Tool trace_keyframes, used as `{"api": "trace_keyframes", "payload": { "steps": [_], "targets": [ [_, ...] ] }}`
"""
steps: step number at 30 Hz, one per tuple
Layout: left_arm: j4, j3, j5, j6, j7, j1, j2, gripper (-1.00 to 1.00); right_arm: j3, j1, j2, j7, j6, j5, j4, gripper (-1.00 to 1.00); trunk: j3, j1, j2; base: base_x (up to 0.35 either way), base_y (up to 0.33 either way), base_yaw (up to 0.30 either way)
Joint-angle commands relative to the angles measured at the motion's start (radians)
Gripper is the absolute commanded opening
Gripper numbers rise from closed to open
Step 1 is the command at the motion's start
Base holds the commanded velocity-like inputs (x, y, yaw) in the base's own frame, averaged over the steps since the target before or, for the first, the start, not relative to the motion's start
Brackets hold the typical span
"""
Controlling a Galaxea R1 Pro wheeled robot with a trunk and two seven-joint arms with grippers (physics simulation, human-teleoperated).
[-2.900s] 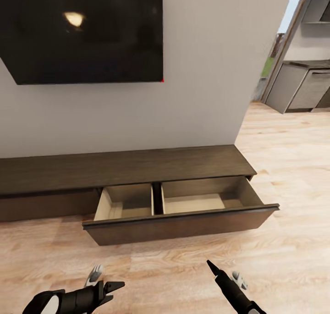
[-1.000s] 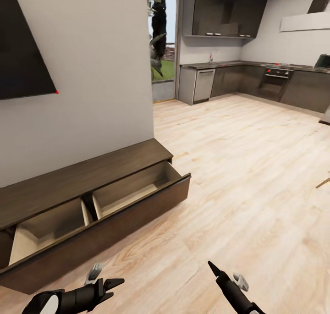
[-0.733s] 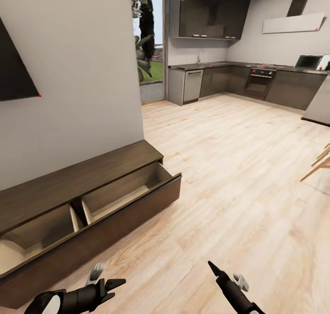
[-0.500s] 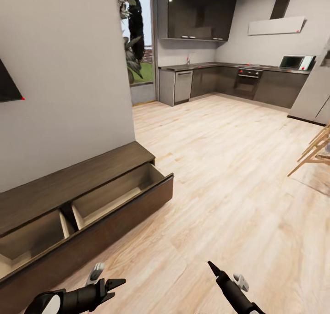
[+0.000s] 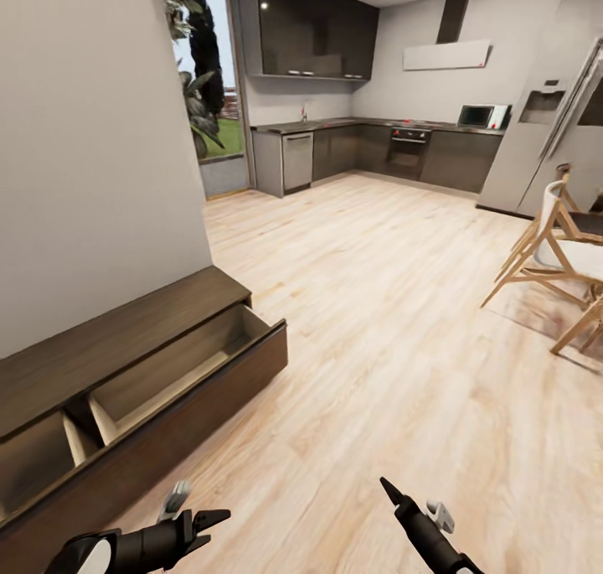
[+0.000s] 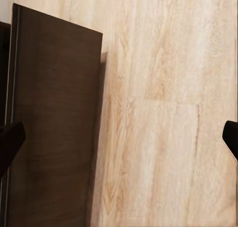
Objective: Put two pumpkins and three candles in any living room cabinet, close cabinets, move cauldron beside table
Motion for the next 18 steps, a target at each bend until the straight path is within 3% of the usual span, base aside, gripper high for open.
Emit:
{"api": "trace_keyframes", "payload": {
  "steps": [1, 18],
  "targets": [
    [0.0, -0.002, 0.005, 0.005, 0.001, 0.0, 0.001, 1.0, -0.008, -0.001, 0.001, 0.004, -0.003, 0.008, 0.002, 1.0, 0.0, 0.0, 0.0, 0.0, 0.0, -0.269],
    [0.0, -0.003, -0.006, 0.004, 0.001, 0.0, -0.01, 1.0, -0.008, -0.001, 0.001, 0.004, -0.003, 0.008, 0.002, 1.0, 0.013, 0.0, 0.0, 0.0, 0.0, -0.27]
  ]
}}
